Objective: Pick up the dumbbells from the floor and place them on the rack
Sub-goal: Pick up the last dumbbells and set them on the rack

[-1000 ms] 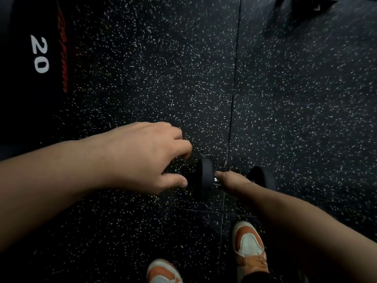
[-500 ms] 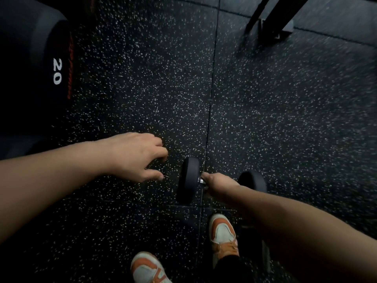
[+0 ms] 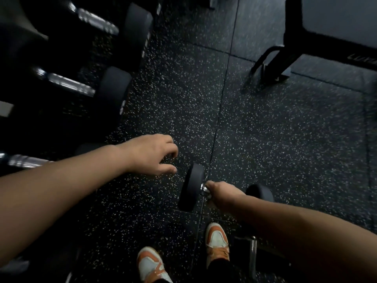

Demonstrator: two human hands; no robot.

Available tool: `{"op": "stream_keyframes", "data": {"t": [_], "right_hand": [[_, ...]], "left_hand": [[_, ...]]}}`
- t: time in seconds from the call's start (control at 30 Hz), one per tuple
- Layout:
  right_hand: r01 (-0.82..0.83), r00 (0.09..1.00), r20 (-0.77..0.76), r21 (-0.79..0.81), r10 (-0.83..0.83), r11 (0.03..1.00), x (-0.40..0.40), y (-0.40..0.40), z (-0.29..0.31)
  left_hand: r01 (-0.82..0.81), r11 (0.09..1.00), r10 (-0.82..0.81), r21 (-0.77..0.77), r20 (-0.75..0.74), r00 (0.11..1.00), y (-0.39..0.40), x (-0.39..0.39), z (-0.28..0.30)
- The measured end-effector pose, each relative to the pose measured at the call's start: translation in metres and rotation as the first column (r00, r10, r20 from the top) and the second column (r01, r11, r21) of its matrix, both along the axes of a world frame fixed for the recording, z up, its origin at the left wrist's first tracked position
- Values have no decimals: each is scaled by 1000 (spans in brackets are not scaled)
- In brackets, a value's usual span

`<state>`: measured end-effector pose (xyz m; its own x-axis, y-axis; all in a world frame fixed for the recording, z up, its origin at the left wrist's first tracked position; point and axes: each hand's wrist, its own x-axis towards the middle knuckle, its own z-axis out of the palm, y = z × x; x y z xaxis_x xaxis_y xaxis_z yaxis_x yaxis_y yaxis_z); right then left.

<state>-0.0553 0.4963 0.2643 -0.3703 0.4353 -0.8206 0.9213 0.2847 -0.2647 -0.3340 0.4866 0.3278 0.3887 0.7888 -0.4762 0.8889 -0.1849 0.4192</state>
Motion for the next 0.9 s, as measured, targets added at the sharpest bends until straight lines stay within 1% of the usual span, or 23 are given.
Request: {"op": "stream_keyframes", "data": {"t": [0.13,0.23,0.37,0.5,0.6,0.7,0.83,0.9], "right_hand": [[-8,999,-36,-10,8,1000,-13,3,66],[-24,997,-78,-12,23,1000,-23,6,119],[-43,991,-127,8,44,999,-41,9,192],[-38,980,-196,35,44,999,-64,9,266],[-52,970,-237,29,57,998,-87,7,321],[-104,945,-306,67,120,992,-120,5,370],[-172,898,-388,124,207,977,-183,-5,429],[-241,869,-400,173,292,955,-217,-11,454]], "left_hand": [[-224,974,225,-24,65,972,-26,5,54],[-409,911,412,-54,127,902,-52,18,93],[-638,770,625,-18,219,749,-82,26,157],[-820,567,776,81,282,564,-109,15,230],[-889,414,835,195,309,456,-134,1,281],[-924,258,876,283,335,348,-162,-18,325],[-909,81,923,409,314,224,-205,-56,374],[-876,18,933,481,307,188,-228,-81,394]]}}
